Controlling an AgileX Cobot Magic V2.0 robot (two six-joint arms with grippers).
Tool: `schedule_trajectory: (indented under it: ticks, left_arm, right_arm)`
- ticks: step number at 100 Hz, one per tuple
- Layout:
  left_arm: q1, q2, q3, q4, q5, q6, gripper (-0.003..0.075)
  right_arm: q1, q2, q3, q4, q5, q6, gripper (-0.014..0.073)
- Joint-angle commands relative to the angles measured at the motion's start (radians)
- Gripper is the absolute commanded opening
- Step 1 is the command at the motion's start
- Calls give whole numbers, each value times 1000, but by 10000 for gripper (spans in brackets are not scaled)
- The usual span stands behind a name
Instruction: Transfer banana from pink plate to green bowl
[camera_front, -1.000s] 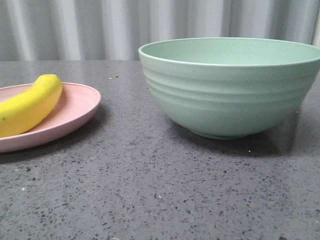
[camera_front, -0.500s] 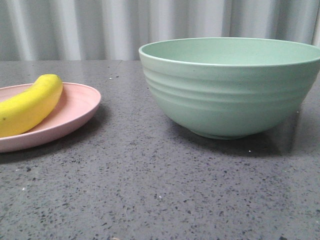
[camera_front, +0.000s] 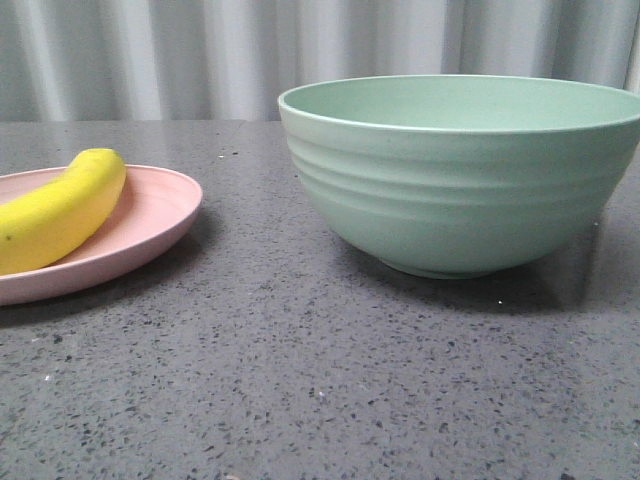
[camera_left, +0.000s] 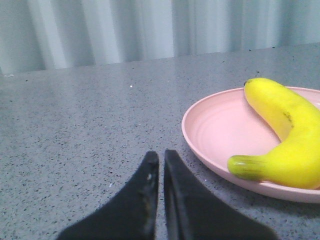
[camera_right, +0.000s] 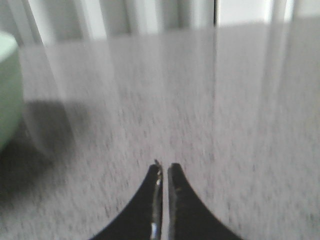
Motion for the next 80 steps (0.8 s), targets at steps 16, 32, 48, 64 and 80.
schedule_trajectory:
  ticks: [16, 32, 48, 64, 80]
  left_arm:
    - [3, -29, 10, -5, -90, -2, -20]
    - [3, -29, 10, -5, -90, -2, -20]
    - [3, -29, 10, -5, -90, -2, -20]
    - [3, -29, 10, -5, -90, -2, -20]
    - [3, -29, 10, -5, -90, -2, -20]
  right_arm:
    - [-5, -23, 19, -8, -167, -4, -68]
    - [-5, -23, 19, -8, -140, -4, -68]
    - [-5, -23, 19, -8, -140, -4, -68]
    - [-5, -23, 19, -8, -140, -4, -68]
    - [-5, -23, 19, -8, -140, -4, -68]
